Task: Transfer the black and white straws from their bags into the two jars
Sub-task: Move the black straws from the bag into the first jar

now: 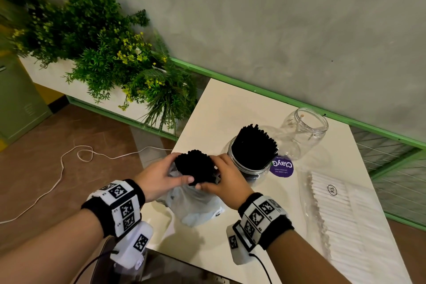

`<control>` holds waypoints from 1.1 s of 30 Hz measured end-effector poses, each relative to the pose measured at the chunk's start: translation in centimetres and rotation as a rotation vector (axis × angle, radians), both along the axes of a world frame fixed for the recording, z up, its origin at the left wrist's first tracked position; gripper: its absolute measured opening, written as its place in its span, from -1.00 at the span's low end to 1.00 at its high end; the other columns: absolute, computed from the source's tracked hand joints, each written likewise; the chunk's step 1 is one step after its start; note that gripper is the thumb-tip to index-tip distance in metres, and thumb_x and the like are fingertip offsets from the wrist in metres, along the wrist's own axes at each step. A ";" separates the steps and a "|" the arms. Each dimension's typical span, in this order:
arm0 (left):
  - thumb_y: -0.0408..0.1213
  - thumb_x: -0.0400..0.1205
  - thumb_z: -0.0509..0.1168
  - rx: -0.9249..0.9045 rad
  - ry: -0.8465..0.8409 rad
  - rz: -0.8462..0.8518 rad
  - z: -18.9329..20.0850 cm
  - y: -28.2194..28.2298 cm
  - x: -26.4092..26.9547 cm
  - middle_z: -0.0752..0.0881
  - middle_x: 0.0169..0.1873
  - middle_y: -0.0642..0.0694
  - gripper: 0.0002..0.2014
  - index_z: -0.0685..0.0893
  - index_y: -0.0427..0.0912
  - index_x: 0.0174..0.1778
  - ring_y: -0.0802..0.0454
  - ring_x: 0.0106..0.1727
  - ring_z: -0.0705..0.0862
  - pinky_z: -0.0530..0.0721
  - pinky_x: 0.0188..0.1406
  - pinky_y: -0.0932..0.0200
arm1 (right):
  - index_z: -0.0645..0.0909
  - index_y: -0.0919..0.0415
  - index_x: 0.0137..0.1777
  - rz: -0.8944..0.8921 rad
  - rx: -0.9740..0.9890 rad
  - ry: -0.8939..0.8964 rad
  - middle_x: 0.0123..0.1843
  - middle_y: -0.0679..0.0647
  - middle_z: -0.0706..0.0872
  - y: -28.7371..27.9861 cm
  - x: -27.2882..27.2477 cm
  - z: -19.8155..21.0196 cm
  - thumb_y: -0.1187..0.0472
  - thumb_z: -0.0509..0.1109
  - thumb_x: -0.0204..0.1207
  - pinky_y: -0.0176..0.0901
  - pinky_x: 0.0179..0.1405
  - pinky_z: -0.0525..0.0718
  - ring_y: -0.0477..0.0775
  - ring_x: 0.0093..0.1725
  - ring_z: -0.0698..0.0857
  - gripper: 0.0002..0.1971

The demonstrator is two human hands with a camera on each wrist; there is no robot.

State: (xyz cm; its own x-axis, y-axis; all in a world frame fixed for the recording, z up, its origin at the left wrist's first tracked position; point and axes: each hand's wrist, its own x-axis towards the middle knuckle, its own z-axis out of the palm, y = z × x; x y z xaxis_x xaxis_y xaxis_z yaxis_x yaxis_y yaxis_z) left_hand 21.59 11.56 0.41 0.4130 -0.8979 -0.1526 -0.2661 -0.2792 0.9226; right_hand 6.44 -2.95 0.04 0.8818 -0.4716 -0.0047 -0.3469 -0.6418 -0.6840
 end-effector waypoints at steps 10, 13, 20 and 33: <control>0.58 0.00 0.36 0.052 -0.093 0.016 0.3 0.1 -0.1 0.64 0.00 0.40 -0.16 0.46 0.28 0.15 0.54 0.06 0.61 0.53 -0.01 0.52 | 0.65 0.28 -0.15 -0.092 0.034 -0.203 -0.15 0.08 0.60 0.5 0.5 -1.1 0.17 0.68 0.20 -0.09 -0.06 0.56 0.09 -0.11 0.60 -0.68; 0.61 0.01 0.30 0.082 -0.158 0.043 0.5 0.0 -0.3 0.64 0.03 0.30 -0.04 0.47 0.16 0.29 0.32 0.08 0.63 0.55 0.02 0.36 | 0.63 0.26 -0.14 -0.103 0.062 -0.180 -0.16 0.10 0.65 0.8 0.5 -1.3 0.16 0.67 0.24 -0.03 -0.06 0.58 0.11 -0.09 0.61 -0.68; 0.46 0.15 0.38 0.137 -0.206 0.073 0.6 -0.1 -0.3 0.68 0.10 0.13 -0.11 0.47 0.05 0.34 0.20 0.07 0.63 0.55 -0.03 0.28 | 0.63 0.13 -0.03 -0.065 0.190 -0.105 -0.12 0.04 0.69 0.1 -0.9 -0.3 0.11 0.68 0.27 -0.29 -0.10 0.54 -0.04 -0.11 0.62 -0.65; 0.71 -0.08 0.17 0.138 -0.198 0.047 0.9 -0.2 -0.3 0.69 0.13 0.13 0.16 0.44 0.06 0.36 0.16 0.14 0.65 0.63 0.08 0.18 | 0.58 0.16 -0.05 -0.118 0.187 -0.248 -0.20 -0.02 0.66 0.4 -0.2 -0.5 0.30 0.52 0.41 -0.26 -0.15 0.59 -0.10 -0.21 0.61 -0.81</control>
